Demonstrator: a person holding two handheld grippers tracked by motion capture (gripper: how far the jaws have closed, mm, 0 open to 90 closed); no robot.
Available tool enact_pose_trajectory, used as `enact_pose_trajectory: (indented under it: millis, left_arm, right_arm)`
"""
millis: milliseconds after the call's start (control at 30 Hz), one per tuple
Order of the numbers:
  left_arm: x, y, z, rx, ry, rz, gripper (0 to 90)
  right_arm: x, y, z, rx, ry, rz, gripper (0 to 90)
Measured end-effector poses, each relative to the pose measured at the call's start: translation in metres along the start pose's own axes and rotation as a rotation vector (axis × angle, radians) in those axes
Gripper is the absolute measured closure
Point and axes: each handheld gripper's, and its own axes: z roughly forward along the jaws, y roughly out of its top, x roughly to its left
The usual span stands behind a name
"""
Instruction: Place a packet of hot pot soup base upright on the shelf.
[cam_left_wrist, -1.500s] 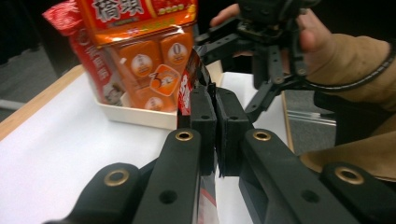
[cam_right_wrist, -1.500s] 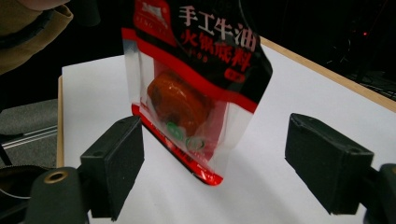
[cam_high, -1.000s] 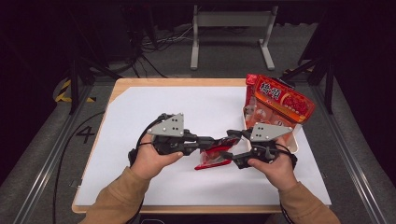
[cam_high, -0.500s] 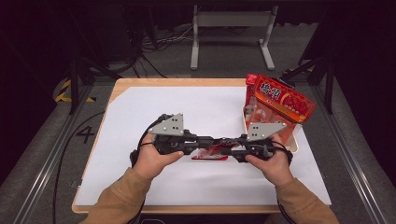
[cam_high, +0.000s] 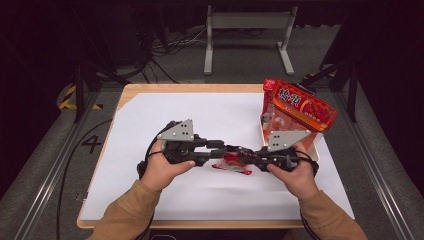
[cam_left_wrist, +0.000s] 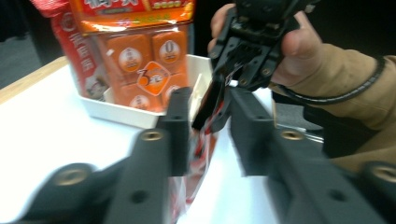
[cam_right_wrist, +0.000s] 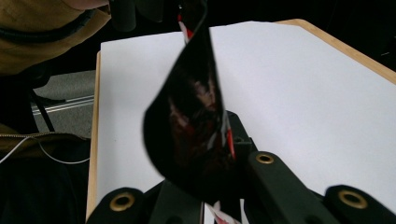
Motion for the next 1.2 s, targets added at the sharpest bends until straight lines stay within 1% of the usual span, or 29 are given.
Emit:
enact_pose_trajectory:
  millis: [33, 67, 100, 133, 167, 200, 267, 300, 333, 367, 400, 600, 733, 967, 1067, 1200]
  left_arm:
    - [0.001, -0.001, 0.0, 0.0, 0.016, -0.013, 55.8]
    - [0.002, -0.002, -0.001, 0.0, 0.022, -0.017, 51.3]
    - [0.002, -0.003, -0.001, -0.003, 0.029, -0.026, 48.5]
    - [0.003, -0.004, -0.002, 0.0, 0.045, -0.028, 44.1]
    - [0.003, -0.004, -0.002, 0.0, 0.045, -0.028, 39.5]
    - [0.005, -0.007, -0.004, 0.007, 0.062, -0.035, 38.0]
    - [0.007, -0.011, -0.008, 0.01, 0.078, -0.038, 37.2]
    - [0.008, -0.013, -0.009, 0.009, 0.086, -0.048, 35.8]
    - [0.008, -0.013, -0.009, 0.009, 0.086, -0.048, 34.9]
    - [0.009, -0.015, -0.012, 0.013, 0.09, -0.053, 34.9]
    - [0.01, -0.019, -0.015, 0.017, 0.102, -0.06, 34.9]
    - [0.014, -0.033, -0.026, 0.028, 0.14, -0.092, 32.5]
    - [0.016, -0.044, -0.034, 0.02, 0.16, -0.12, 32.1]
    - [0.02, -0.065, -0.05, 0.009, 0.209, -0.168, 31.7]
    - [0.02, -0.07, -0.056, 0.017, 0.24, -0.17, 30.9]
    - [0.02, -0.078, -0.064, 0.033, 0.279, -0.177, 29.8]
  right_arm:
    - [-0.001, 0.0, -0.003, -0.003, -0.002, 0.003, 88.7]
    - [-0.002, 0.0, -0.005, -0.006, -0.006, 0.005, 89.3]
    - [-0.002, 0.0, -0.007, -0.009, -0.009, 0.004, 89.4]
    - [-0.003, 0.0, -0.009, -0.008, -0.016, 0.003, 89.6]
    - [-0.004, 0.0, -0.013, -0.011, -0.022, 0.002, 89.6]
    - [-0.004, 0.001, -0.017, -0.011, -0.027, 0.0, 89.7]
    - [-0.005, 0.002, -0.022, -0.012, -0.035, -0.003, 89.7]
    - [-0.006, 0.002, -0.025, -0.014, -0.04, -0.002, 89.8]
    - [-0.006, 0.002, -0.025, -0.014, -0.04, -0.002, 89.8]
    - [-0.007, 0.002, -0.028, -0.013, -0.045, -0.003, 89.8]
    - [-0.008, 0.003, -0.036, -0.014, -0.057, -0.006, 89.8]
    - [-0.014, 0.005, -0.053, -0.016, -0.08, -0.009, 89.8]
    - [-0.018, 0.006, -0.062, -0.017, -0.091, -0.01, 89.8]
    - [-0.025, 0.007, -0.079, -0.023, -0.108, -0.023, 89.8]
    - [-0.027, 0.009, -0.085, -0.02, -0.117, -0.032, 89.8]
    - [-0.03, 0.01, -0.092, -0.016, -0.117, -0.051, 89.8]
